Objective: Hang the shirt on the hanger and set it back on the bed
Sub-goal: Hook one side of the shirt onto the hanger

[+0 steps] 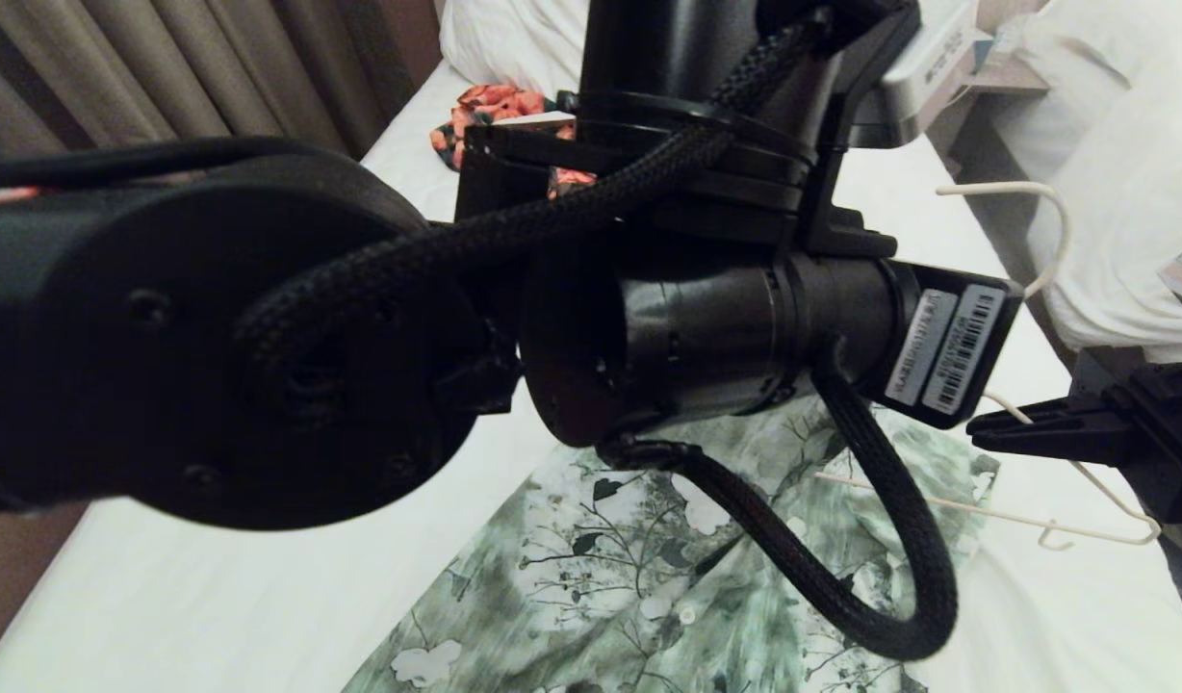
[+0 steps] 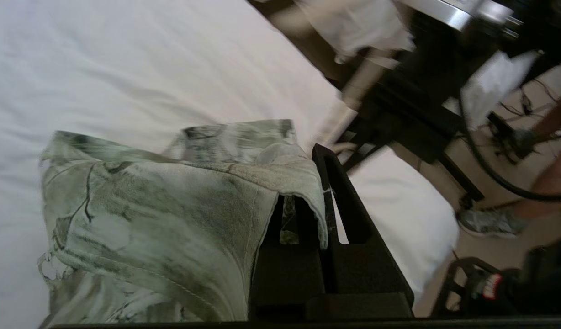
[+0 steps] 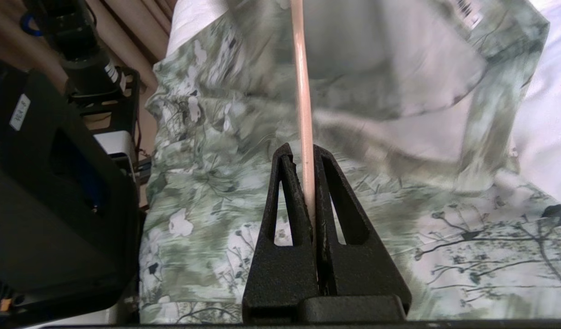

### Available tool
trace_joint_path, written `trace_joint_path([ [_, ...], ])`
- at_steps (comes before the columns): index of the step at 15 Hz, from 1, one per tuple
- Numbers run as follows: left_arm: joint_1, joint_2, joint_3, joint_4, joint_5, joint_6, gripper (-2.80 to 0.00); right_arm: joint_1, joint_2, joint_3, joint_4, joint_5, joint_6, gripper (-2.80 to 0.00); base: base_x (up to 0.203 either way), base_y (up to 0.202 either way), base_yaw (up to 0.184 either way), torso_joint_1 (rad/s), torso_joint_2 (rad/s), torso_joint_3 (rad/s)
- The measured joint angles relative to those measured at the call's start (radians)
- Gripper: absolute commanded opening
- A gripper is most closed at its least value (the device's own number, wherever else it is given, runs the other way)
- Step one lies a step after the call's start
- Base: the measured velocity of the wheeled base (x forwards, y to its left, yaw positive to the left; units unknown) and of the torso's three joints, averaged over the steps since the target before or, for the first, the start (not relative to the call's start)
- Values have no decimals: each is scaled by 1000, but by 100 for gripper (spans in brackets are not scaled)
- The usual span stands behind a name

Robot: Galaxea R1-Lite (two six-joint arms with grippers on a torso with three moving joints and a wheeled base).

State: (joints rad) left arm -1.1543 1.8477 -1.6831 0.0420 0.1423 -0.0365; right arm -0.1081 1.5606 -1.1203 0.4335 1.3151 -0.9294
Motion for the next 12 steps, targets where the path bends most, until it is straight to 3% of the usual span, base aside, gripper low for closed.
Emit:
trace_joint_path([
  [4,-45,26,31,-2,1,-16,-280,-4,25,-21,0,21,-1,-280,0,0,0,0,0,0],
  [9,-78,83,-32,-2,6,-6,-280,4,43,-24,0,21,-1,-280,0,0,0,0,0,0],
  [12,-98,120,-81,3,11,44,-280,8,46,-28,-1,21,-1,-280,0,0,0,0,0,0],
])
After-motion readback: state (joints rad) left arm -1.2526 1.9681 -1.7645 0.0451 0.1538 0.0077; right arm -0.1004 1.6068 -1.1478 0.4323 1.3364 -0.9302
